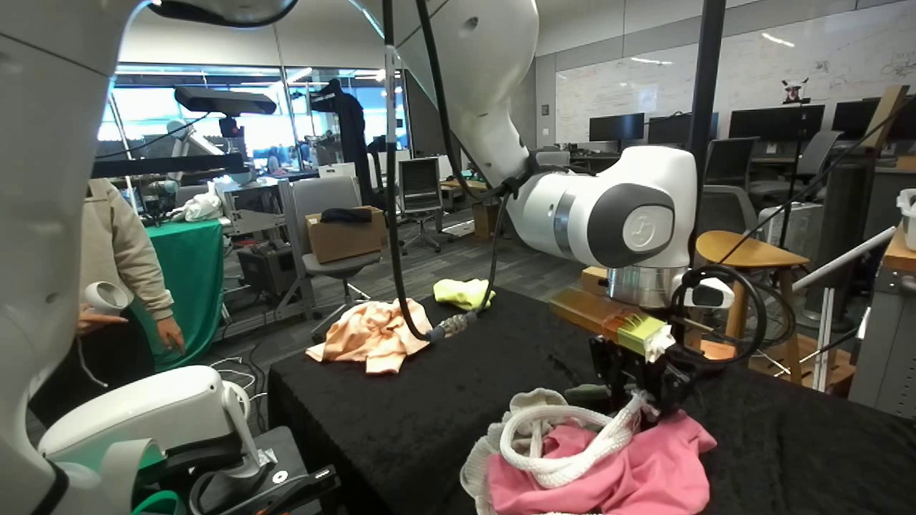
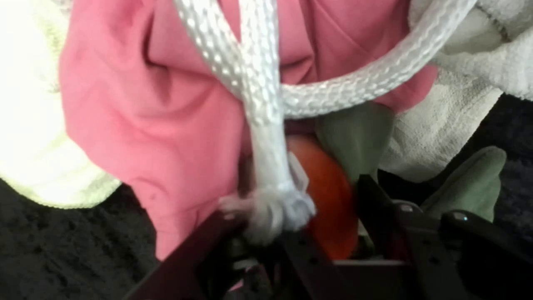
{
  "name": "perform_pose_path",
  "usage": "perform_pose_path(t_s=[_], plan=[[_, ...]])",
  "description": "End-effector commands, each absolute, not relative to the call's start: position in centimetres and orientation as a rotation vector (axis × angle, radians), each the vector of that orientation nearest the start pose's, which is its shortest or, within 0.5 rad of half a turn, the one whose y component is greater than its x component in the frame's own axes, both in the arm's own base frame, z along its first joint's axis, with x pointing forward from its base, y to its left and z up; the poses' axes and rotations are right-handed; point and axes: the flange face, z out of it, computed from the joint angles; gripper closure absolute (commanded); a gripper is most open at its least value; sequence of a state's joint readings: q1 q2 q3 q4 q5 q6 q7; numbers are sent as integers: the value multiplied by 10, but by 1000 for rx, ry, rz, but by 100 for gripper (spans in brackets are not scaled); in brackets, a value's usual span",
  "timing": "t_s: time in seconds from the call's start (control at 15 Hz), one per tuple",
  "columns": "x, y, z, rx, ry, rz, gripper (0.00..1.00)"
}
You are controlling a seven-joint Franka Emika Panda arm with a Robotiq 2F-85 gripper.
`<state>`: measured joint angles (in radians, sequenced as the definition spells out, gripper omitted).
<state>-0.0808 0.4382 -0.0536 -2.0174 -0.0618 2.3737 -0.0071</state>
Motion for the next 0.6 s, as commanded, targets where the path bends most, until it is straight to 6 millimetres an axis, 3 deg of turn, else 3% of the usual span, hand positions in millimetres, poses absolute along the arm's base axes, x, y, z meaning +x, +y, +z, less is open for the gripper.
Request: perform_pose_path(t_s=[0.0,0.2,0.53], plan=[[585,-71,241,-3173,101,83,25],[583,-65,260,-3168,84,72,1],[586,-40,293,-3177,-29,8,0]])
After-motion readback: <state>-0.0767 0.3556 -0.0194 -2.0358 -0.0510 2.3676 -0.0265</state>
